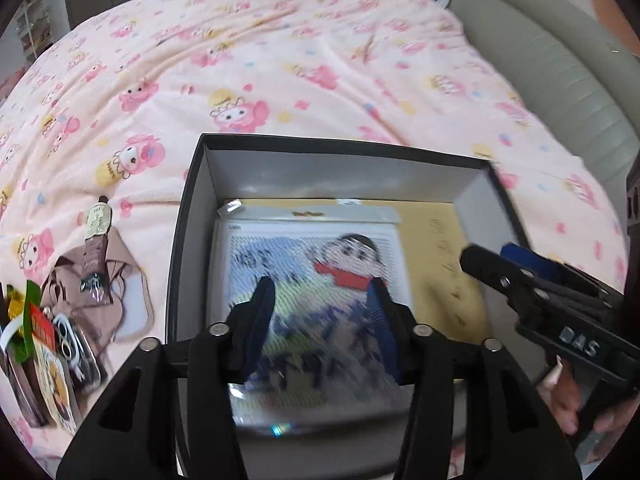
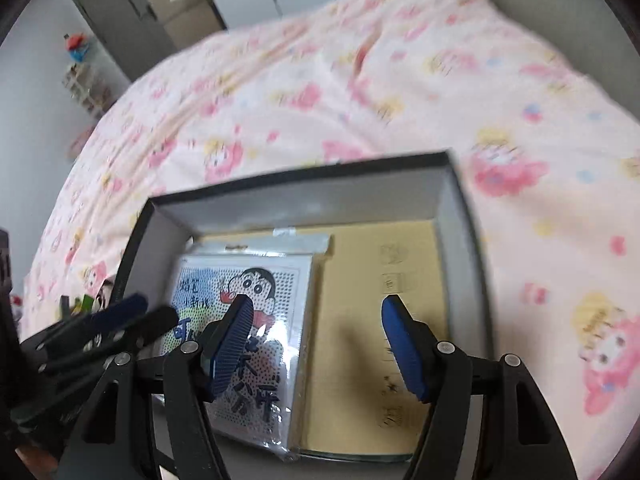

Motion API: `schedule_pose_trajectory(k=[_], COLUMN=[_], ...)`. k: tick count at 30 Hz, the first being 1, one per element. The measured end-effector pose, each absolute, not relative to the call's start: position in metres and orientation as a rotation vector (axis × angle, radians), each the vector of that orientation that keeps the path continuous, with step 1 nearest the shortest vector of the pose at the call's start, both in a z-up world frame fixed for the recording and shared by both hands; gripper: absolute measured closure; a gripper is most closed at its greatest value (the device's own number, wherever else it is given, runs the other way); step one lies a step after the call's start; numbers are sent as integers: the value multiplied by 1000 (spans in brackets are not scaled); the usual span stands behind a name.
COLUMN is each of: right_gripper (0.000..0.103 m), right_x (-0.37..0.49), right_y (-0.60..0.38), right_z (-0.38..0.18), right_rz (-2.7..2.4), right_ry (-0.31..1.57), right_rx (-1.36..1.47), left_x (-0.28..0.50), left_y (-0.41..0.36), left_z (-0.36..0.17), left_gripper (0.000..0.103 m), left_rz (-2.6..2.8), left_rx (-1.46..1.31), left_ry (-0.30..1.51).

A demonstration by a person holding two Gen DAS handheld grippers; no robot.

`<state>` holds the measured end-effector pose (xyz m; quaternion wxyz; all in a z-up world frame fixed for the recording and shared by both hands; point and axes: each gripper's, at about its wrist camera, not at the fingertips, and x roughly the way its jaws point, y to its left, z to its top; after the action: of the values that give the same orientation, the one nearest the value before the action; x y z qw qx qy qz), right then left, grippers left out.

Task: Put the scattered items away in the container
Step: 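Move the right gripper to the black Smart Devil box and grasp it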

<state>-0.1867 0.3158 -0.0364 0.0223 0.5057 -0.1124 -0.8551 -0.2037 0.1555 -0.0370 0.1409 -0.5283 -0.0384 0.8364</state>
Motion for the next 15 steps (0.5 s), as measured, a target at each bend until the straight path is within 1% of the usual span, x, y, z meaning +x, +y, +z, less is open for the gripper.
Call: schedule_pose_trajectory(k=[3, 5, 6, 8, 12, 15], right_gripper=[39, 39, 40, 40, 40, 40], right_x=[-169, -157, -155, -142, -131, -115], right_y=[306, 295, 294, 286, 270, 258], right_z=[-29, -28, -28, -29, -29, -24], right_rz=[-2709, -2720, -2709, -2703, -2684, -2729], right_ry=[-323, -262, -237, -230, -224, -153], right_rx=[1514, 1480, 1466, 1464, 1416, 1349], left_x=[-179, -162, -156, -144, -131, -118], left_y=[151, 149, 149, 144, 127, 117], left_z=[-26, -21, -21, -19, -21, -21], left_gripper=[47, 43, 44, 43, 43, 44], left_rz=[2414, 2393, 2391, 2412, 2389, 2397], left_rx=[-1469, -1450, -1445, -1433, -1455, -1462], left_ry=[-98, -89, -76, -43, -108, -116])
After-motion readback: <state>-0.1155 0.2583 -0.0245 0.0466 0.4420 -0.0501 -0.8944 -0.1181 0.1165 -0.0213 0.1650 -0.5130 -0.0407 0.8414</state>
